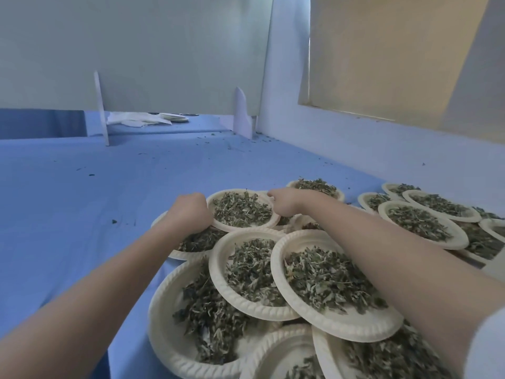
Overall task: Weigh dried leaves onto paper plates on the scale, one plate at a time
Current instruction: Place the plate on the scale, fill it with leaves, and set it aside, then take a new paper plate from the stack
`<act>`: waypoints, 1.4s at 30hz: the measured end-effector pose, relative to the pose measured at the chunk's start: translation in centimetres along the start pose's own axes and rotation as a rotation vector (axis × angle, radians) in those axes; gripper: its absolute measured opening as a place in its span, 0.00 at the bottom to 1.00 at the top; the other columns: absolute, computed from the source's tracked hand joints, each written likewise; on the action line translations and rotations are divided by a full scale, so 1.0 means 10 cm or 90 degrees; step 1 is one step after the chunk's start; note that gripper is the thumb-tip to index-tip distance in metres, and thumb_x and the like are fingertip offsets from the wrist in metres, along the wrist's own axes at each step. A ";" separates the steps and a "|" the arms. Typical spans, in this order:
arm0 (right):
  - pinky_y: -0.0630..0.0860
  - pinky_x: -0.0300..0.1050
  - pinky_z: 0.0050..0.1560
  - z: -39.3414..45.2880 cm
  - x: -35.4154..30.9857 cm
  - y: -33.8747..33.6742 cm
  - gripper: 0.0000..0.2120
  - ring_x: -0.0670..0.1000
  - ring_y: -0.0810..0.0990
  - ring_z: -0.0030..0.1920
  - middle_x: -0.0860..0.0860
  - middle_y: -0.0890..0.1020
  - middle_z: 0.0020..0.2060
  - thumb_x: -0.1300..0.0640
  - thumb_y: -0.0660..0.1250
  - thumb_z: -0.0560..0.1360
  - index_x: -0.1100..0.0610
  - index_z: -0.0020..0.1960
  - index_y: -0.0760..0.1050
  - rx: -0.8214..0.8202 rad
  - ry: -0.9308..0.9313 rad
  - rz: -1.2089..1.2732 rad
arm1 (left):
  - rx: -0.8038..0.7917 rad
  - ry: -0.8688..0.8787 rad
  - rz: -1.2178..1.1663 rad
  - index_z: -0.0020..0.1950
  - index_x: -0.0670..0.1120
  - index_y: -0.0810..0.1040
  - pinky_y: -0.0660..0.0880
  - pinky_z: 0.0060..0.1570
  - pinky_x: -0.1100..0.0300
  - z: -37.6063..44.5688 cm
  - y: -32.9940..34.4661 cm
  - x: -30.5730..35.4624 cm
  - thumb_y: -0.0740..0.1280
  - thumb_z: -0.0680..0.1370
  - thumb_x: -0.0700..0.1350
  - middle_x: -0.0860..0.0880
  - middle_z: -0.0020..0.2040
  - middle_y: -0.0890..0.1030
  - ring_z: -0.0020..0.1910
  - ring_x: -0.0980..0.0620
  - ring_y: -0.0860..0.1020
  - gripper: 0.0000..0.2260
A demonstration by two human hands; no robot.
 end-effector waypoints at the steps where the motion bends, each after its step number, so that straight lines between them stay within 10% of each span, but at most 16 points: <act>1: 0.68 0.44 0.34 -0.01 0.00 0.00 0.20 0.54 0.77 0.45 0.62 0.71 0.67 0.67 0.51 0.79 0.67 0.71 0.63 0.002 -0.002 -0.004 | -0.001 0.001 0.009 0.35 0.42 0.68 0.63 0.29 0.60 -0.01 -0.02 0.02 0.59 0.79 0.42 0.46 0.33 0.71 0.37 0.46 0.70 0.13; 7: 0.69 0.39 0.36 -0.28 -0.02 -0.16 0.25 0.53 0.76 0.55 0.58 0.64 0.73 0.67 0.51 0.80 0.62 0.76 0.54 0.048 -0.017 0.028 | 0.042 0.029 -0.077 0.47 0.43 0.73 0.66 0.43 0.59 -0.20 -0.23 0.23 0.60 0.79 0.39 0.37 0.61 0.71 0.47 0.43 0.73 0.03; 20: 0.68 0.44 0.62 -1.76 0.60 -0.73 0.24 0.55 0.70 0.67 0.55 0.69 0.70 0.62 0.57 0.79 0.53 0.74 0.61 0.154 -0.038 0.057 | 0.036 0.244 -0.171 0.61 0.43 0.76 0.68 0.49 0.61 -1.23 -0.67 1.89 0.60 0.79 0.41 0.44 0.60 0.77 0.59 0.46 0.74 0.12; 29: 0.69 0.43 0.51 -2.98 2.00 -0.87 0.14 0.56 0.75 0.59 0.58 0.79 0.58 0.65 0.57 0.77 0.62 0.59 0.75 0.223 0.101 -0.005 | -0.022 0.398 -0.177 0.52 0.36 0.76 0.67 0.39 0.59 -1.95 -0.31 3.76 0.58 0.75 0.35 0.38 0.52 0.80 0.54 0.40 0.76 0.10; 36: 0.72 0.46 0.43 -3.20 2.85 -0.44 0.09 0.55 0.76 0.46 0.56 0.78 0.49 0.58 0.61 0.76 0.62 0.51 0.76 0.106 0.259 -0.008 | -0.052 0.313 -0.062 0.42 0.41 0.68 0.68 0.51 0.54 -1.89 0.23 4.09 0.60 0.72 0.39 0.36 0.55 0.75 0.61 0.40 0.69 0.02; 42: 0.56 0.39 0.26 -3.30 3.12 -0.23 0.18 0.47 0.59 0.28 0.50 0.62 0.29 0.65 0.54 0.77 0.54 0.31 0.57 0.181 0.354 0.093 | -0.093 0.250 -0.132 0.32 0.46 0.61 0.58 0.27 0.60 -1.76 0.39 3.93 0.57 0.74 0.34 0.48 0.30 0.64 0.28 0.52 0.62 0.12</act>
Point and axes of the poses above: each hand's wrist, its own z-axis towards the middle knuckle, its own y-axis out of the palm, x = y × z, the point moved 3 cm from there along z, towards the middle knuckle
